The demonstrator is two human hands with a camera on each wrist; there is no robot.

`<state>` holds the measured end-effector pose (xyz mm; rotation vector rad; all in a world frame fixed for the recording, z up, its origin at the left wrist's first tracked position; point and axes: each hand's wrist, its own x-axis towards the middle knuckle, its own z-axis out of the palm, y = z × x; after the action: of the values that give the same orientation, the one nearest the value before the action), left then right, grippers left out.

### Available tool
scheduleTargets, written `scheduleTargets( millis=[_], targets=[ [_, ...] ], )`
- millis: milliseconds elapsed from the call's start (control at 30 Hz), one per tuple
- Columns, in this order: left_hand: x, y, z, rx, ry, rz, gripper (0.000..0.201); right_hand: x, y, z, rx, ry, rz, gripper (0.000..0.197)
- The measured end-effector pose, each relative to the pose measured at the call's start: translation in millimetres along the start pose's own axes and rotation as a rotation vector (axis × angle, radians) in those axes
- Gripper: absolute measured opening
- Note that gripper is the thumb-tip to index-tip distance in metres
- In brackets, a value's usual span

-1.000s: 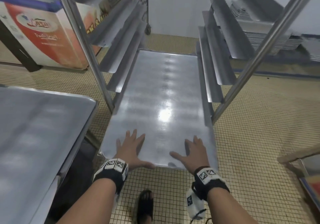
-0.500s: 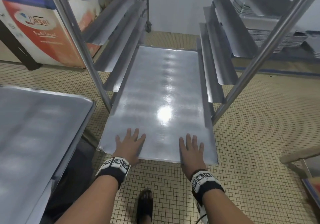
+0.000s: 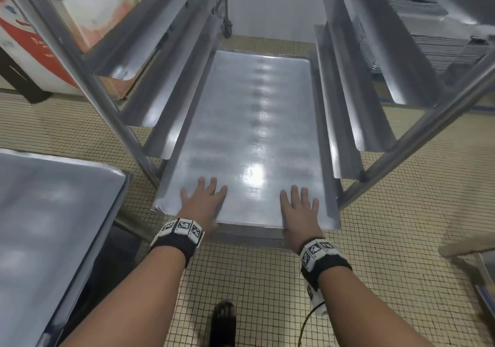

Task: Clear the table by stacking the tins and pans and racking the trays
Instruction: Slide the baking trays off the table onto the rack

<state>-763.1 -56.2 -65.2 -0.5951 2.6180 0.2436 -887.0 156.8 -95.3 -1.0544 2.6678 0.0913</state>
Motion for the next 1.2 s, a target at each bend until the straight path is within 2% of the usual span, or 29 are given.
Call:
scheduleTargets(
  millis=[367, 767, 867, 1000, 1200],
  targets=[
    [57, -3, -32, -0.004, 0.016, 0.000, 0.099, 61, 16, -16, 0.032, 0.069, -0.011, 0.088],
    [82, -8, -37, 0.022, 0.029, 0.015, 0.097, 85, 20, -23, 0.020, 0.088, -0.003, 0.090],
    [77, -7, -25, 0.044, 0.085, 0.015, 0.096, 83, 20, -23, 0.007, 0.096, 0.005, 0.090],
    [59, 1, -8, 0.072, 0.152, 0.021, 0.084, 71, 14, -17, -0.061, 0.146, 0.059, 0.086],
    [1, 6, 8, 0.019, 0.158, 0.079, 0.078, 25, -4, -16, -0.091, 0.090, 0.103, 0.085]
  ],
)
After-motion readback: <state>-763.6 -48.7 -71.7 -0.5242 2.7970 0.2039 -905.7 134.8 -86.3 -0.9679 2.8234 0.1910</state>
